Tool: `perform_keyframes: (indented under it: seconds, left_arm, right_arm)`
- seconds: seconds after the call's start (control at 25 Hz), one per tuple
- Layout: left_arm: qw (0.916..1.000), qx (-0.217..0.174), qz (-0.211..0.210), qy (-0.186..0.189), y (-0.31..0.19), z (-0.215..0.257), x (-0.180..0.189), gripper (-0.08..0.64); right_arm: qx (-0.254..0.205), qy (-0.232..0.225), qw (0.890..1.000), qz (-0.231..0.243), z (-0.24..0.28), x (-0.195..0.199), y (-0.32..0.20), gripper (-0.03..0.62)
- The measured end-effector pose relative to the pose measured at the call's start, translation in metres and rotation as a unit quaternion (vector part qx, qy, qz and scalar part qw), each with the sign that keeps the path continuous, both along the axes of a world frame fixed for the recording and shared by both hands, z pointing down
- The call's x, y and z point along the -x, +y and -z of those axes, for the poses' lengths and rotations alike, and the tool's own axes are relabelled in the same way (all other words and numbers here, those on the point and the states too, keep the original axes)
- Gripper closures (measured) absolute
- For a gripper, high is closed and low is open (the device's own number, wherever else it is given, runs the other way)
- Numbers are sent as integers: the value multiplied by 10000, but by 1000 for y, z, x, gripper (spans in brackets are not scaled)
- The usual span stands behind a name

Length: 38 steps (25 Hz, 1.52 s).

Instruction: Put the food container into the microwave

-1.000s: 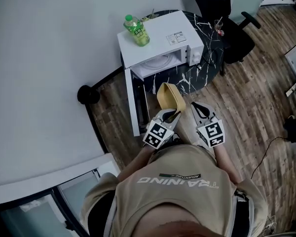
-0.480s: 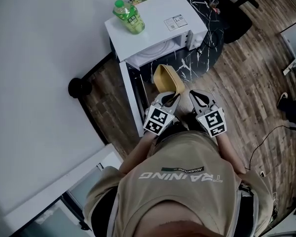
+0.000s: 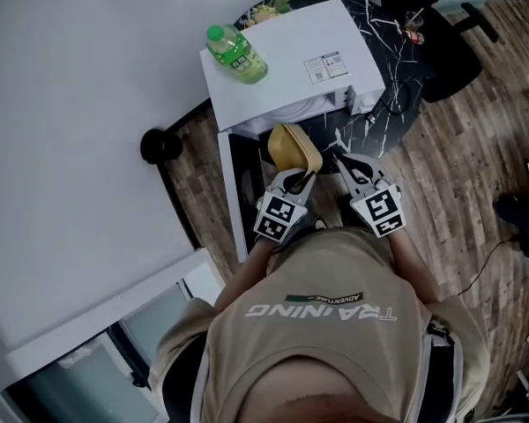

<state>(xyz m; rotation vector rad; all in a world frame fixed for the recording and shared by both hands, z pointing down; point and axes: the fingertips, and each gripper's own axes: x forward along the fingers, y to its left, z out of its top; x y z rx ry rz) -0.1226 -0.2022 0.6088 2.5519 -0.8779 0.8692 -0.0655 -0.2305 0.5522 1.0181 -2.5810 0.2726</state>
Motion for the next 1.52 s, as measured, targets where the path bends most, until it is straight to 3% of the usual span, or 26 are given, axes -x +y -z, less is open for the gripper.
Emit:
perform_keyframes:
  seconds: [0.28, 0.48, 0.64, 0.84, 1.36, 1.52]
  left_arm:
    - [9976, 193, 542, -376, -64, -23, -10, 531]
    - [9952, 245, 636, -708, -100, -46, -9, 531]
    - [9927, 67, 427, -1125, -119, -60, -11, 531]
    - [9773, -419, -162, -2071, -138, -73, 0, 531]
    - [9486, -762, -1139, -2854, -194, -117, 12, 531]
    - [9394, -759, -1109, -3154, -199, -124, 19, 531]
  right_arm:
    - [163, -205, 9991, 339, -13, -41, -59, 583]
    - [197, -108, 9987, 468, -25, -64, -83, 583]
    - [246, -30, 9989, 409, -30, -72, -94, 583]
    - [353, -9, 9993, 101, -26, -73, -99, 583]
    - [332, 299, 9938, -1015, -19, -90, -106, 583]
    - [388, 370, 9906, -1255, -19, -98, -98, 583]
